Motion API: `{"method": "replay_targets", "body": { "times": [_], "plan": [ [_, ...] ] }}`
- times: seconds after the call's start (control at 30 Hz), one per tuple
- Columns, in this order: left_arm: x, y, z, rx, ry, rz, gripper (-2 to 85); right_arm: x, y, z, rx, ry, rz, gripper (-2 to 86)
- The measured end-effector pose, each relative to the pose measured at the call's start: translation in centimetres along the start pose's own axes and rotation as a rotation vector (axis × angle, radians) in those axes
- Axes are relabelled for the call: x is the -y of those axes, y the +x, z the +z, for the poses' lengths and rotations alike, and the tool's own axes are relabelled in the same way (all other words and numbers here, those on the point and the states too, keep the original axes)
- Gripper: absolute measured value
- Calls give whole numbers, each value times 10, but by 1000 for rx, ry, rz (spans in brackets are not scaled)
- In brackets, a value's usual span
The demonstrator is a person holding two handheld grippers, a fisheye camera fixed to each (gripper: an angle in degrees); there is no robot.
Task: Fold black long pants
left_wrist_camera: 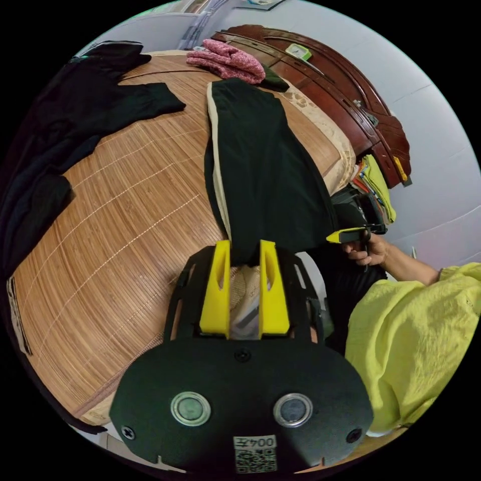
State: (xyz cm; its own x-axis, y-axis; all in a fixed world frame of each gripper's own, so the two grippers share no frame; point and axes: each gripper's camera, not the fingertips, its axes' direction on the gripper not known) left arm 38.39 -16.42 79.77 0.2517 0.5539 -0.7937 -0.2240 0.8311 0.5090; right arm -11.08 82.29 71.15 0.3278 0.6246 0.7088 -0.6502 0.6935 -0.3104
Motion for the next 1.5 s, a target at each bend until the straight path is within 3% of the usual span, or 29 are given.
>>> {"method": "replay_targets", "body": {
  "times": [0.17,0.4,0.73,1.17,1.5],
  "plan": [
    [-7,-12,-15,-32,78,-50,41,-16,-26,-32,40,61,-61,39],
    [-33,-5,-46,-233,220,-120,34,-54,-59,-77,98,189,-98,14],
    [-45,30,-82,-282,349,-172,32,-99,-113,-123,107,369,-136,-7],
    [123,34,-119,-140,375,-126,29,55,-186,-166,2,482,-140,-6],
    [221,-2,-62,-32,281,-285,34,196,-170,-129,-120,393,28,1]
  ]
}}
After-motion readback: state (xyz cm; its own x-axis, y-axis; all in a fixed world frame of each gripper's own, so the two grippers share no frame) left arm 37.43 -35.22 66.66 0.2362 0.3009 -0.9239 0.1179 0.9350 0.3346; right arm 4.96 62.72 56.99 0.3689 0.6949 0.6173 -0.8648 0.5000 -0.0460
